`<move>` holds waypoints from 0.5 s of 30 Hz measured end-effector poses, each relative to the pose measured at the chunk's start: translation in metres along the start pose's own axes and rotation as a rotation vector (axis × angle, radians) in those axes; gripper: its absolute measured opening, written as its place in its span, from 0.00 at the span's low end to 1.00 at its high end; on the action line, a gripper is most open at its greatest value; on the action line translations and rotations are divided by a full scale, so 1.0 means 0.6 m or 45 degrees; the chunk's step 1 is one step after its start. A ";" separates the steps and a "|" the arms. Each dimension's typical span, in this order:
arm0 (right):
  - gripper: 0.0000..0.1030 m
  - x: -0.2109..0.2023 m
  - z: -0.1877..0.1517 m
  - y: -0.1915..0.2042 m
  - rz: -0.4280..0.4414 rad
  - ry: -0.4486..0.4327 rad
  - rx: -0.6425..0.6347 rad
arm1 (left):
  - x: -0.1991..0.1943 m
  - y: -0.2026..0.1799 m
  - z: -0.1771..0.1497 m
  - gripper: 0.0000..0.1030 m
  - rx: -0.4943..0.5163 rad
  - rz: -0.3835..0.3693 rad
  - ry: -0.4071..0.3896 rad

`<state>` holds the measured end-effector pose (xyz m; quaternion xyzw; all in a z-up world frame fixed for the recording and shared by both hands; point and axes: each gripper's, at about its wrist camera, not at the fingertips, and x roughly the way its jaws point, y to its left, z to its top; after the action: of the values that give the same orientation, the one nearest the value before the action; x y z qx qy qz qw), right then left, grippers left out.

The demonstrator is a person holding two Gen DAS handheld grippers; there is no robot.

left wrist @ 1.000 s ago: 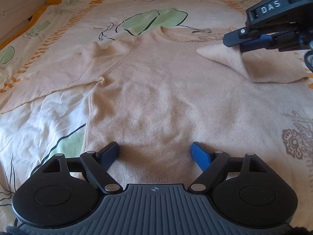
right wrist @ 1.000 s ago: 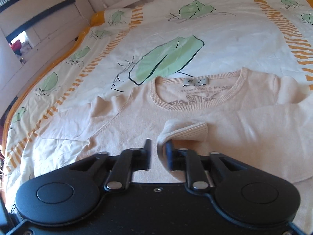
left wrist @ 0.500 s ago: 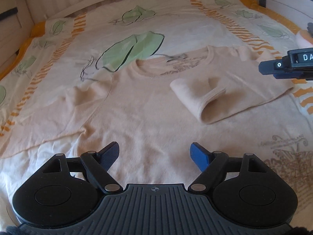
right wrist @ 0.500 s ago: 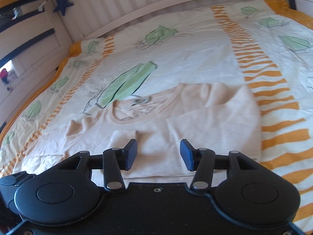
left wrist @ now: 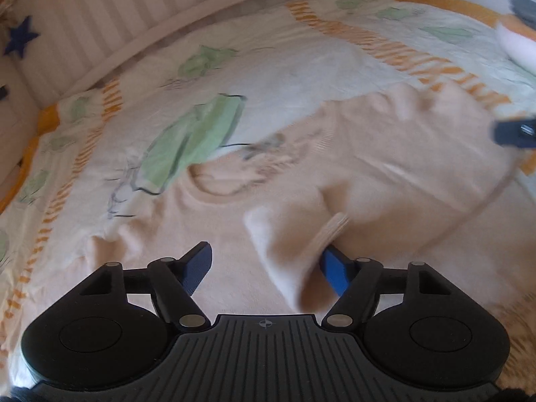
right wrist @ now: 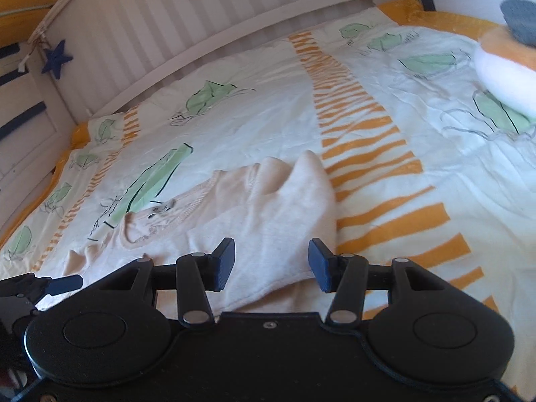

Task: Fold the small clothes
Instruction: 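Move the left gripper to the ribbed cuff and close on it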

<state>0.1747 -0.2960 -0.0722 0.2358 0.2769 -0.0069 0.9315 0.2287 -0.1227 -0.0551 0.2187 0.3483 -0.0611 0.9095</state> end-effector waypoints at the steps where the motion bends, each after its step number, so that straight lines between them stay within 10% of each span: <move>1: 0.56 -0.001 0.001 -0.002 0.003 -0.005 0.007 | 0.007 0.016 0.001 0.68 -0.071 0.019 0.032; 6: 0.56 -0.002 0.002 0.001 0.022 -0.012 -0.003 | 0.039 0.104 -0.023 0.66 -0.415 -0.053 0.222; 15: 0.56 -0.002 -0.005 0.004 0.024 -0.009 -0.014 | 0.035 0.115 -0.042 0.66 -0.415 -0.228 0.208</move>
<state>0.1726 -0.2930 -0.0727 0.2334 0.2716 0.0025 0.9337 0.2471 -0.0487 -0.0609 0.0409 0.4442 -0.0665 0.8925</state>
